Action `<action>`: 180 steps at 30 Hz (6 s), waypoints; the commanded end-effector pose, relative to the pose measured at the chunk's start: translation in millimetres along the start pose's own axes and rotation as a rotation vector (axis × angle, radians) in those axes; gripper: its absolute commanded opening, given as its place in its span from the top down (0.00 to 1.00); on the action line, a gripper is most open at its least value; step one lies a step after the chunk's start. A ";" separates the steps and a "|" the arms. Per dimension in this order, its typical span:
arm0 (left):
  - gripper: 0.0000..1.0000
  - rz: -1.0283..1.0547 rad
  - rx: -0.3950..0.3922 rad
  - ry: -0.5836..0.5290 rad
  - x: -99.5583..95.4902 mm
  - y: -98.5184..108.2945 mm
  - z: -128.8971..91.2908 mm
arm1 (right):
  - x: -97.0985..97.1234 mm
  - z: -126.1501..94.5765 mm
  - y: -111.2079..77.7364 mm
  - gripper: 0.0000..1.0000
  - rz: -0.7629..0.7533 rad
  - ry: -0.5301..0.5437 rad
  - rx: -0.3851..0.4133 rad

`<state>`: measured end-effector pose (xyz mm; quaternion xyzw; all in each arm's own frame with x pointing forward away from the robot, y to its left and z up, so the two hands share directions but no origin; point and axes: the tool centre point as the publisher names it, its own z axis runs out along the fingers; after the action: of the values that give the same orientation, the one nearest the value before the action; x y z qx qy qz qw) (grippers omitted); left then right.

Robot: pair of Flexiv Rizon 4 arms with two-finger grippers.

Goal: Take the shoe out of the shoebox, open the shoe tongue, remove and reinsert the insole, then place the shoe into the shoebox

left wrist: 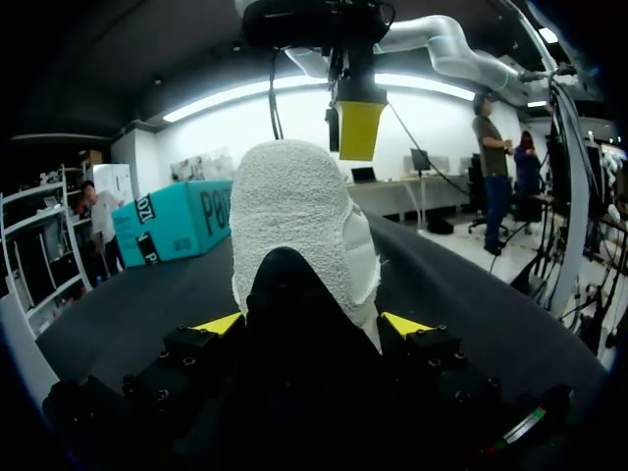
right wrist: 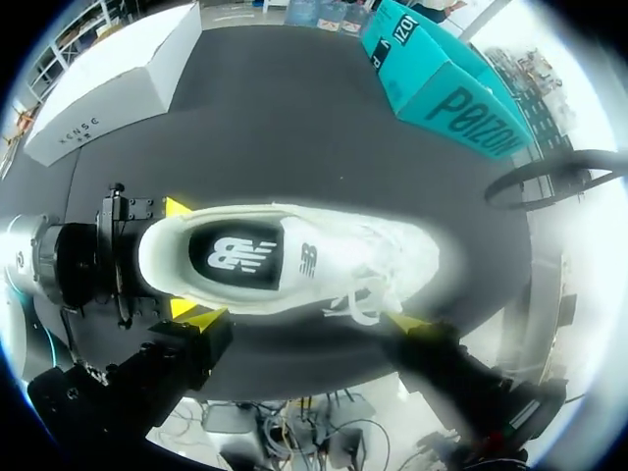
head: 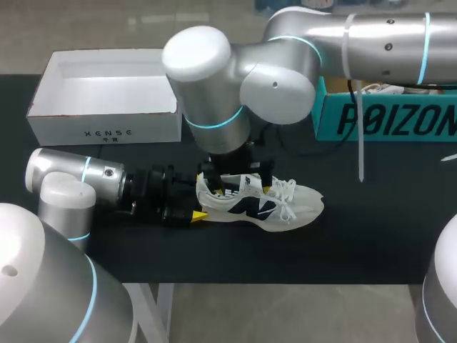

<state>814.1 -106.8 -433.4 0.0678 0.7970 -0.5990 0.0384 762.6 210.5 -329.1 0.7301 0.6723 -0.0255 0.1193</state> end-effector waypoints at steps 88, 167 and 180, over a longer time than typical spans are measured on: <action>1.00 0.000 0.000 0.000 -0.1 2.1 0.2 | -61.1 20.5 36.3 0.73 0.395 -0.118 -0.143; 1.00 0.000 0.000 0.000 -0.1 2.1 0.2 | -58.1 -82.7 7.6 0.00 -1.067 0.101 -0.172; 1.00 0.000 0.000 0.000 -0.1 2.1 0.2 | -58.1 -82.7 7.6 0.00 -1.067 0.101 -0.172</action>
<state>814.2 -106.7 -433.4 0.0678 0.7970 -0.5990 0.0385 752.8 177.2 -234.9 0.3842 0.9132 0.0033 0.1356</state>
